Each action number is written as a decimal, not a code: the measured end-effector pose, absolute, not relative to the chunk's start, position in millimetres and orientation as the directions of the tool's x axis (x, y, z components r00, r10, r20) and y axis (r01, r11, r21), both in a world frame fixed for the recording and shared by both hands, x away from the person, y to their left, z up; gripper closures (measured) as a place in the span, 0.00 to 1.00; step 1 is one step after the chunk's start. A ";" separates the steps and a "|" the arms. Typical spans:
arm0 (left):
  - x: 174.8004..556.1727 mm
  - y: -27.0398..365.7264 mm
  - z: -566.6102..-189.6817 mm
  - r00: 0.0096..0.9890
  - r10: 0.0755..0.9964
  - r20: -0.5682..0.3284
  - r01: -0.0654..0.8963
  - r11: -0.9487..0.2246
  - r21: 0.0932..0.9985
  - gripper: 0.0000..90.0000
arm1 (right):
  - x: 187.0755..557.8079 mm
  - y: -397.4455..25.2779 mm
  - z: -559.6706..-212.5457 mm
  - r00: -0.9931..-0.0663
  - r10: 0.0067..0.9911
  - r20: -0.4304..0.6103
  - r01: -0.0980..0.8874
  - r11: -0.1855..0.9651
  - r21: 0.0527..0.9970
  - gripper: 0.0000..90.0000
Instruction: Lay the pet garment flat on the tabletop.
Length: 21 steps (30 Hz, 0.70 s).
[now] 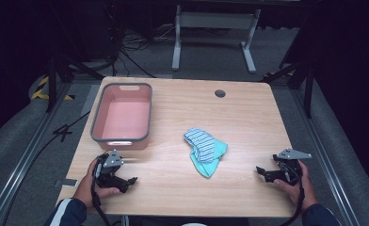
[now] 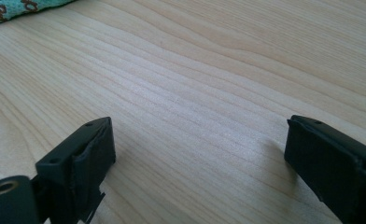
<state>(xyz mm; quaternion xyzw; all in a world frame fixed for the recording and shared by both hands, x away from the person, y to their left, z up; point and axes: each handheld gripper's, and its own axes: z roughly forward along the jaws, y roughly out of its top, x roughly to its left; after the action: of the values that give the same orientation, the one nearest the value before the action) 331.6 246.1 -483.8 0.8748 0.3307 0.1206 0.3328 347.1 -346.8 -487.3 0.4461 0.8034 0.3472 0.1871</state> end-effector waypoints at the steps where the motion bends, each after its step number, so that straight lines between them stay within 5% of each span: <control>1: 331.4 245.9 -484.0 0.751 0.660 -0.013 0.501 -0.557 0.663 0.01 | 347.1 -346.8 -487.4 -0.532 0.847 0.009 0.587 0.361 0.725 0.10; 12: 329.7 244.5 -482.8 0.747 0.664 -0.012 0.506 -0.558 0.658 0.02 | 346.1 -347.3 -487.6 -0.530 0.848 0.007 0.585 0.360 0.726 0.11; 21: 327.3 234.6 -480.7 0.785 0.620 -0.013 0.462 -0.571 0.679 0.20 | 342.6 -349.5 -487.1 -0.531 0.847 0.010 0.585 0.358 0.728 0.13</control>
<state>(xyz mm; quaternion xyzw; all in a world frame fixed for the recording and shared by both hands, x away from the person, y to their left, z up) 327.3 234.6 -480.7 0.8789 0.3076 0.1139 0.3464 342.6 -349.5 -487.1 0.4463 0.8023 0.3489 0.1880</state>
